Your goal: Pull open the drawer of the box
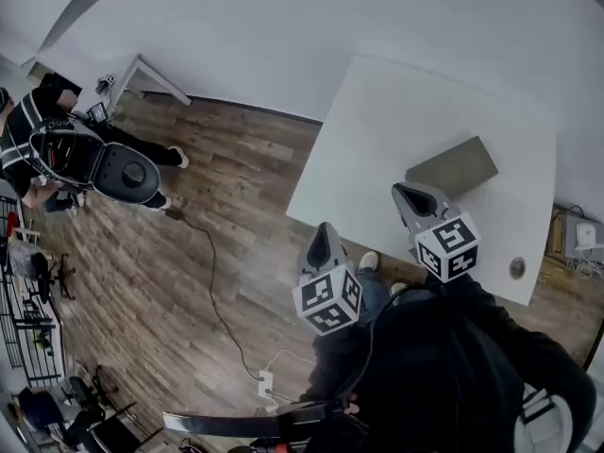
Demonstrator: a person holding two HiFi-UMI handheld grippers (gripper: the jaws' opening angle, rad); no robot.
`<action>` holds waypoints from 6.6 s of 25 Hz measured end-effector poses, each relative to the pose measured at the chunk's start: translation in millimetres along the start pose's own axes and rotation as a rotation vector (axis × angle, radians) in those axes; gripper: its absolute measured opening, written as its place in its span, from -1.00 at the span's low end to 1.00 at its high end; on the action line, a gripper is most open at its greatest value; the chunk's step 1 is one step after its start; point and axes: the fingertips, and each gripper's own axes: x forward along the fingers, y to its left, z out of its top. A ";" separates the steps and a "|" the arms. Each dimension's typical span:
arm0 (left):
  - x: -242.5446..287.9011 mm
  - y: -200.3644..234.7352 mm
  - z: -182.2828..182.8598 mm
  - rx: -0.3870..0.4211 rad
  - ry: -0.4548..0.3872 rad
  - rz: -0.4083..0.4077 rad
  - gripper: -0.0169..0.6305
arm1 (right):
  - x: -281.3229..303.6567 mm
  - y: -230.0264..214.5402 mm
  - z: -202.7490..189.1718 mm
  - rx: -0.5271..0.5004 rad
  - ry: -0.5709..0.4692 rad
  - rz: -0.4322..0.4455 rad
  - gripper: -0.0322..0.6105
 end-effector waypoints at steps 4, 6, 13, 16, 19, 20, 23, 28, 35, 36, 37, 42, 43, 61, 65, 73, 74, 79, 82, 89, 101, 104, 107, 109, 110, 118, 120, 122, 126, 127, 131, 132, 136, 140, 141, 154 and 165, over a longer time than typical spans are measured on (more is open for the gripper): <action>41.3 -15.4 24.8 0.059 0.035 -0.121 -0.96 | 8.7 -30.5 16.0 0.045 -0.023 -0.127 -0.92; 55.8 -23.0 27.6 0.085 0.058 -0.176 -0.96 | 5.2 -41.8 16.8 0.068 -0.033 -0.194 -0.92; 102.1 -69.9 31.6 0.182 0.129 -0.376 -0.96 | -21.5 -86.4 11.5 0.146 -0.062 -0.421 -0.92; 116.9 -99.5 27.6 0.227 0.160 -0.466 -0.96 | -41.0 -106.7 6.0 0.184 -0.077 -0.520 -0.92; 124.8 -122.3 20.7 0.256 0.186 -0.526 -0.96 | -56.7 -122.0 0.1 0.210 -0.082 -0.585 -0.92; 126.9 -129.3 17.3 0.267 0.198 -0.548 -0.96 | -62.7 -125.3 -3.0 0.221 -0.084 -0.609 -0.92; 130.5 -149.6 8.7 0.303 0.231 -0.620 -0.96 | -82.5 -131.1 -11.5 0.253 -0.093 -0.688 -0.92; 125.5 -184.6 -11.5 0.359 0.270 -0.711 -0.96 | -118.7 -137.8 -30.9 0.303 -0.104 -0.786 -0.92; 104.5 -220.1 -33.8 0.395 0.280 -0.758 -0.96 | -163.6 -142.6 -46.4 0.324 -0.121 -0.838 -0.92; 101.4 -222.0 -35.3 0.394 0.282 -0.757 -0.96 | -167.4 -143.6 -45.6 0.322 -0.124 -0.837 -0.92; 98.6 -223.2 -36.4 0.392 0.285 -0.757 -0.96 | -170.5 -144.7 -44.1 0.319 -0.129 -0.837 -0.92; 99.6 -220.3 -36.6 0.383 0.274 -0.740 -0.96 | -167.5 -152.6 -35.7 0.296 -0.150 -0.814 -0.92; 99.6 -219.7 -37.8 0.372 0.277 -0.754 -0.96 | -164.9 -152.2 -35.5 0.293 -0.150 -0.806 -0.92; 147.8 -165.3 -166.5 -0.146 0.780 -0.720 -0.78 | -131.2 -146.9 -66.5 0.301 -0.049 -0.724 -0.92; 159.6 -166.3 -179.5 -0.199 0.814 -0.684 -0.78 | -119.7 -149.0 -80.3 0.296 0.001 -0.697 -0.92; 169.3 -169.0 -191.7 -0.221 0.844 -0.647 -0.78 | -97.3 -152.3 -93.7 0.292 0.067 -0.630 -0.92; 169.8 -169.5 -192.2 -0.225 0.845 -0.648 -0.78 | -95.6 -153.6 -94.5 0.292 0.069 -0.626 -0.92; 170.4 -170.2 -193.0 -0.250 0.858 -0.654 -0.78 | -86.3 -156.3 -97.7 0.292 0.084 -0.603 -0.92; 170.3 -168.8 -193.2 -0.263 0.861 -0.653 -0.78 | -80.3 -155.3 -100.4 0.292 0.097 -0.590 -0.92; 171.6 -166.1 -193.4 -0.311 0.896 -0.628 -0.83 | -78.0 -157.9 -100.2 0.295 0.096 -0.591 -0.92; 169.6 -163.0 -194.6 -0.355 0.919 -0.595 -0.87 | -84.5 -156.3 -103.2 0.303 0.089 -0.613 -0.92; 168.6 -159.7 -193.8 -0.358 0.916 -0.591 -0.87 | -84.5 -154.8 -102.9 0.302 0.088 -0.615 -0.92; 167.9 -156.7 -193.3 -0.358 0.913 -0.587 -0.87 | -83.8 -153.7 -102.8 0.302 0.087 -0.615 -0.92; 167.5 -155.6 -194.1 -0.356 0.911 -0.583 -0.87 | -83.7 -153.3 -103.3 0.301 0.085 -0.612 -0.92; 167.3 -154.8 -194.2 -0.355 0.909 -0.582 -0.87 | -83.3 -152.7 -103.3 0.300 0.084 -0.610 -0.92; 166.0 -150.1 -194.1 -0.344 0.903 -0.571 -0.87 | -81.0 -149.4 -103.2 0.294 0.088 -0.602 -0.92; 165.7 -149.8 -193.5 -0.342 0.902 -0.570 -0.87 | -81.0 -149.5 -102.6 0.293 0.087 -0.602 -0.92; 165.1 -149.5 -193.3 -0.342 0.901 -0.568 -0.87 | -81.1 -149.5 -102.0 0.292 0.085 -0.601 -0.92; 164.0 -147.2 -193.9 -0.338 0.899 -0.561 -0.87 | -81.3 -148.0 -102.0 0.291 0.080 -0.599 -0.92; 163.7 -146.6 -194.2 -0.337 0.899 -0.559 -0.87 | -81.4 -147.5 -102.2 0.290 0.079 -0.598 -0.92; 162.6 -144.6 -194.0 -0.338 0.897 -0.554 -0.87 | -82.1 -145.9 -102.0 0.288 0.078 -0.598 -0.92; 162.1 -144.0 -193.3 -0.338 0.897 -0.553 -0.87 | -82.3 -145.1 -101.4 0.288 0.078 -0.598 -0.92; 161.2 -142.1 -191.5 -0.335 0.894 -0.550 -0.87 | -83.3 -143.1 -99.5 0.287 0.077 -0.600 -0.92; 160.4 -140.3 -191.3 -0.335 0.892 -0.545 -0.87 | -83.5 -141.9 -99.4 0.285 0.075 -0.600 -0.92; 160.0 -140.1 -191.6 -0.336 0.891 -0.543 -0.87 | -83.8 -141.5 -99.6 0.285 0.075 -0.599 -0.92; 158.1 -135.0 -191.3 -0.334 0.888 -0.530 -0.87 | -83.0 -138.8 -101.9 0.281 0.081 -0.588 -0.92; 155.5 -126.4 -190.7 -0.332 0.887 -0.525 -0.87 | -82.2 -133.5 -101.3 0.278 0.077 -0.589 -0.92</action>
